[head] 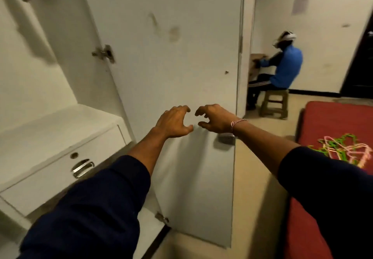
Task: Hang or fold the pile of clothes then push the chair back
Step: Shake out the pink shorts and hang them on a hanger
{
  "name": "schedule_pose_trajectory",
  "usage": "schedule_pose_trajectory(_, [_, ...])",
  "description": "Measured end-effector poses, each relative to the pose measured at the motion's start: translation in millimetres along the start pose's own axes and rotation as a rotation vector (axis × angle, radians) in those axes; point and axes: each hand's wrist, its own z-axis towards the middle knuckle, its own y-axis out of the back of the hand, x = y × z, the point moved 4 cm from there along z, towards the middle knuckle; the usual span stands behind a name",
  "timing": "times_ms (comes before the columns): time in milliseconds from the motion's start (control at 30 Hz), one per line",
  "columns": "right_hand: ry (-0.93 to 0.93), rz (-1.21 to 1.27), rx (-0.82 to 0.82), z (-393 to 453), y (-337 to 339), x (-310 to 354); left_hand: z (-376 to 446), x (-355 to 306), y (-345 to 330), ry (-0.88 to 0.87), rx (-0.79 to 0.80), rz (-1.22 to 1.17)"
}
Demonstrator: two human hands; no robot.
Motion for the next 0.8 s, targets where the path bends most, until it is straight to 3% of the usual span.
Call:
schedule_pose_trajectory(100, [-0.098, -0.044, 0.094, -56, -6, -45, -1, -67, -39, -0.143, 0.254, -0.034])
schedule_pose_trajectory(200, [-0.197, -0.065, 0.125, -112, -7, -93, 4, -133, -71, -0.290, 0.369, -0.023])
schedule_pose_trajectory(800, [-0.821, -0.106, 0.152, -454, 34, -375, 54, -529, -228, -0.744, 0.400, -0.016])
